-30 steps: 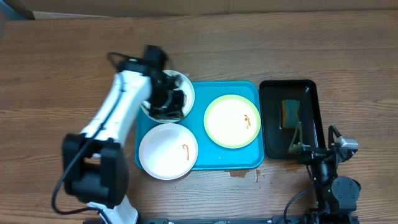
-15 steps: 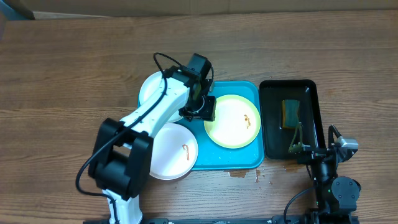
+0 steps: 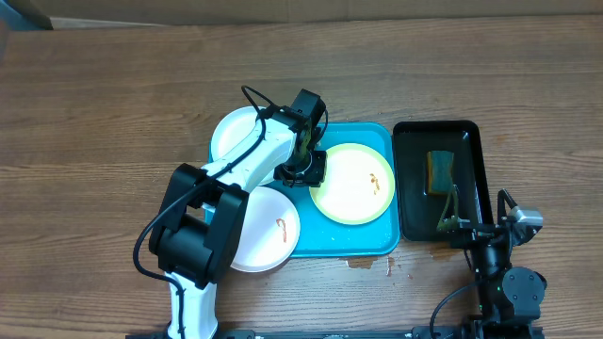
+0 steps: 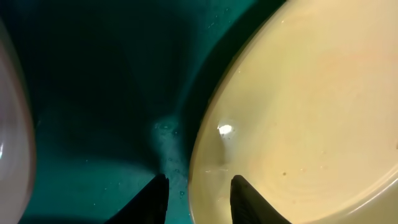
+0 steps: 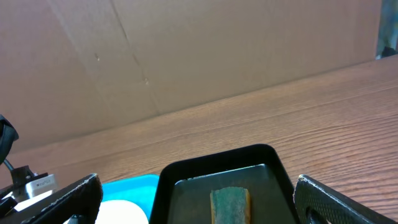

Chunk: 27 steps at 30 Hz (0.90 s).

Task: Clean dirty plates on tray and stack at the side
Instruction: 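Reach the left gripper over the teal tray and pin the yellow plate's edge, then reach the right gripper into the black tray and grasp the sponge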

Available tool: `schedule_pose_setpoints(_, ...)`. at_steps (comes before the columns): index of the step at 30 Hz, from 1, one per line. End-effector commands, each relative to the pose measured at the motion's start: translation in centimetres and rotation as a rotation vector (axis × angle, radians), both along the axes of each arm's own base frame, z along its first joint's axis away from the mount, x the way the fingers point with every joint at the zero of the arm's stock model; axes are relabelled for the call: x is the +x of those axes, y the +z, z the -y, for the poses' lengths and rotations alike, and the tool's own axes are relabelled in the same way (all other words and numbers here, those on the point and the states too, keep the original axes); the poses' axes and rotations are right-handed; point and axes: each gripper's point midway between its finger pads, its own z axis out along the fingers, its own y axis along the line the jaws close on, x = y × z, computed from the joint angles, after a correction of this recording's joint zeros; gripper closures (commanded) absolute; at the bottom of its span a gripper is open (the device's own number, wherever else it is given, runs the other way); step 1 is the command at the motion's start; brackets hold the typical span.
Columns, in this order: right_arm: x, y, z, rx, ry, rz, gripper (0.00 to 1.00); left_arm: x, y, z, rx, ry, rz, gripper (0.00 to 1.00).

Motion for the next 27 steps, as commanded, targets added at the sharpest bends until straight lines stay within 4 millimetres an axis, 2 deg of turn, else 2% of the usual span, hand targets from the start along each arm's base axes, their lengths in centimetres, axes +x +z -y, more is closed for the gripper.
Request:
schedule_pose_setpoints(1,0.0,0.0,-0.2,0.010,0.010,0.010,0.00,0.1,-0.6,-0.2,0.019,0.011,0.004,0.64)
schedule_pose_setpoints(6,-0.4,1.0,-3.5,0.252,0.201,0.021,0.00,0.2,-0.6,-0.2,0.016,0.013,0.007,0.63)
schedule_pose_setpoints(9,-0.9,1.4,-5.2,0.267,0.302,0.018,0.00,0.1,-0.6,-0.2,0.016,0.013,0.006,0.52)
schedule_pose_setpoints(12,-1.2,1.5,-5.2,0.288,0.297,-0.025,0.00,0.2,-0.6,-0.2,0.016,0.014,0.007,0.39)
schedule_pose_setpoints(14,-1.4,2.2,-4.5,0.295,0.250,-0.050,0.00,0.2,-0.6,-0.2,0.016,0.014,0.006,0.38)
schedule_pose_setpoints(18,-2.0,6.6,-3.8,0.254,0.213,-0.052,0.00,0.2,-0.6,-0.2,0.016,0.014,0.006,0.49)
schedule_pose_setpoints(21,-1.7,9.1,-3.2,0.195,0.168,-0.157,0.00,0.2,-0.6,-0.2,0.015,0.014,0.007,0.58)
schedule_pose_setpoints(22,-1.4,9.3,-3.1,0.171,0.158,-0.213,0.00,0.2,-0.6,-0.2,0.015,0.014,0.007,0.59)
schedule_pose_setpoints(24,-0.7,9.1,-2.9,0.130,0.148,-0.329,0.00,0.2,-0.6,-0.2,0.016,0.014,0.006,0.69)
schedule_pose_setpoints(25,0.1,8.6,-2.9,0.133,0.140,-0.441,0.00,0.2,-0.6,-0.1,0.015,0.015,0.007,0.73)
schedule_pose_setpoints(27,1.2,7.4,-2.9,0.145,0.133,-0.591,0.00,0.2,-0.6,-0.2,0.016,0.021,0.005,0.74)
